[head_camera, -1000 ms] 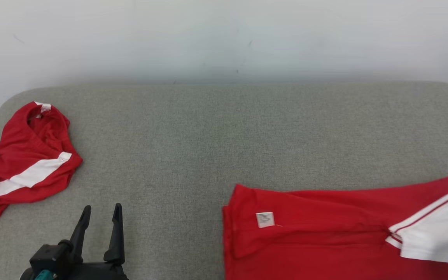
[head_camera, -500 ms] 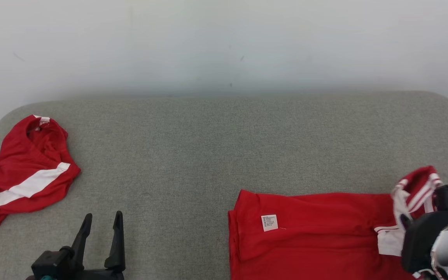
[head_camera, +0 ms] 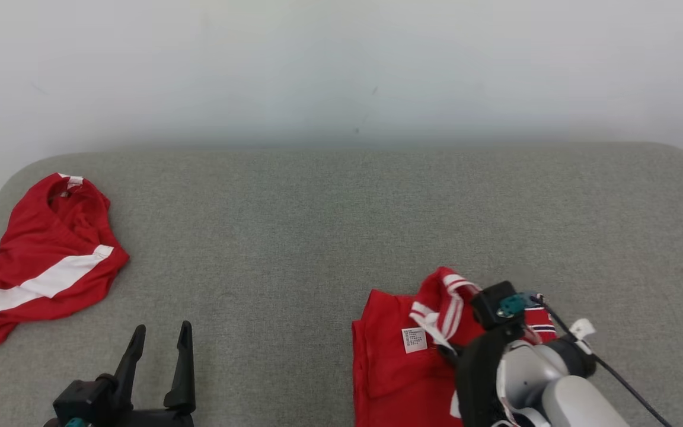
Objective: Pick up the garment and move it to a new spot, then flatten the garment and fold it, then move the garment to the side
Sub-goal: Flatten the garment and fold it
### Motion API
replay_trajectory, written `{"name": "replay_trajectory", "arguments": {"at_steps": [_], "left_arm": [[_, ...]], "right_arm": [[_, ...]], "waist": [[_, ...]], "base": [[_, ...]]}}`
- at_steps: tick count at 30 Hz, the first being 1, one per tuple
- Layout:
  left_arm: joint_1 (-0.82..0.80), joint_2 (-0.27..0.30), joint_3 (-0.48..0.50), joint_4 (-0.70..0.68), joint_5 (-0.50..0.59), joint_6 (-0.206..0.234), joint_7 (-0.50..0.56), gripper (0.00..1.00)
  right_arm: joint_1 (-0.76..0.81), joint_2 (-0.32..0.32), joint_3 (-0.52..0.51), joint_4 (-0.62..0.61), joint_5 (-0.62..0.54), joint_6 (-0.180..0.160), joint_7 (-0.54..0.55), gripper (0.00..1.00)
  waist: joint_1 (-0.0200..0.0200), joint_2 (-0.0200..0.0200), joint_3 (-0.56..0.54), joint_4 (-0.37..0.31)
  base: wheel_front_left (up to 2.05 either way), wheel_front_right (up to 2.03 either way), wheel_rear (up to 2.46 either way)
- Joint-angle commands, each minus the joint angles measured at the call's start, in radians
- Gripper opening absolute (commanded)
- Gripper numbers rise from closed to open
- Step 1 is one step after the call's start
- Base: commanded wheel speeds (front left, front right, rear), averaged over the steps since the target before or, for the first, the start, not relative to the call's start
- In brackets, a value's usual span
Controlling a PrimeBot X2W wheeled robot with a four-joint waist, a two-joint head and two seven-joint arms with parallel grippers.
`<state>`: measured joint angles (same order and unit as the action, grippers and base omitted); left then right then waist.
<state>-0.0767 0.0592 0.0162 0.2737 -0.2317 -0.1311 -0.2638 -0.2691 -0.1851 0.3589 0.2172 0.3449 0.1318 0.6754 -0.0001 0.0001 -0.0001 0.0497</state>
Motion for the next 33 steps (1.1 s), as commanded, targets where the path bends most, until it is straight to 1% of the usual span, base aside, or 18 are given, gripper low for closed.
{"name": "replay_trajectory", "arguments": {"at_steps": [1,6,10,11,12,13,17,21,24,28,33], "left_arm": [[-0.009,0.0,-0.004,0.002,-0.004,0.002,-0.001,1.0],[-0.021,-0.001,-0.018,0.009,-0.009,0.002,-0.001,1.0],[-0.026,-0.001,-0.028,0.014,-0.014,0.002,-0.001,1.0],[-0.029,-0.001,-0.031,0.015,-0.015,0.002,-0.001,1.0],[-0.03,-0.002,-0.033,0.016,-0.015,0.002,-0.001,1.0],[-0.031,-0.002,-0.034,0.016,-0.015,0.002,-0.001,1.0],[-0.026,-0.003,-0.031,0.019,-0.016,0.002,-0.001,1.0],[-0.009,-0.001,-0.016,0.019,-0.012,0.002,-0.001,1.0],[-0.001,-0.001,-0.012,0.017,-0.009,0.002,-0.001,1.0],[0.007,-0.001,-0.01,0.011,-0.009,0.002,-0.001,1.0],[0.021,-0.002,-0.016,0.008,-0.009,0.002,-0.001,1.0]], "right_arm": [[-0.022,0.015,0.018,0.025,0.007,-0.002,-0.012,0.0],[-0.092,0.073,0.071,0.153,0.014,-0.002,-0.053,0.0],[-0.135,0.104,0.1,0.246,0.023,-0.002,-0.083,0.0],[-0.143,0.11,0.107,0.266,0.024,-0.002,-0.087,0.05],[-0.15,0.115,0.115,0.282,0.027,-0.002,-0.094,0.38],[-0.159,0.12,0.121,0.292,0.035,-0.002,-0.107,1.0],[-0.178,0.128,0.129,0.299,0.097,-0.002,-0.155,1.0],[-0.196,0.131,0.123,0.263,0.149,-0.002,-0.212,1.0],[-0.198,0.13,0.112,0.241,0.173,-0.002,-0.231,1.0],[-0.183,0.087,0.083,0.188,0.183,-0.002,-0.262,1.0],[-0.117,0.028,0.012,0.136,0.14,-0.002,-0.304,1.0]], "waist": [[0.0001,-0.0001,0.005,0.008],[0.0001,-0.0001,0.013,0.03],[0.0001,-0.0001,0.019,0.047],[0.0001,-0.0001,0.02,0.051],[0.0001,-0.0001,0.021,0.054],[0.0001,-0.0001,0.022,0.056],[0.0001,-0.0001,0.018,0.058],[0.0001,-0.0001,0.004,0.042],[0.0001,-0.0001,-0.005,0.032],[0.0001,-0.0001,-0.018,0.011],[0.0001,-0.0001,-0.035,-0.012]], "base": [[0.0,0.0,0.0],[0.0,0.0,0.0],[0.0,0.0,0.0],[0.0,0.0,0.0],[0.0,0.0,0.0],[0.0,0.0,0.0],[0.0,0.0,0.0],[0.0,0.0,0.0],[0.0,0.0,0.0],[0.0,0.0,0.0],[0.0,0.0,0.0]]}}
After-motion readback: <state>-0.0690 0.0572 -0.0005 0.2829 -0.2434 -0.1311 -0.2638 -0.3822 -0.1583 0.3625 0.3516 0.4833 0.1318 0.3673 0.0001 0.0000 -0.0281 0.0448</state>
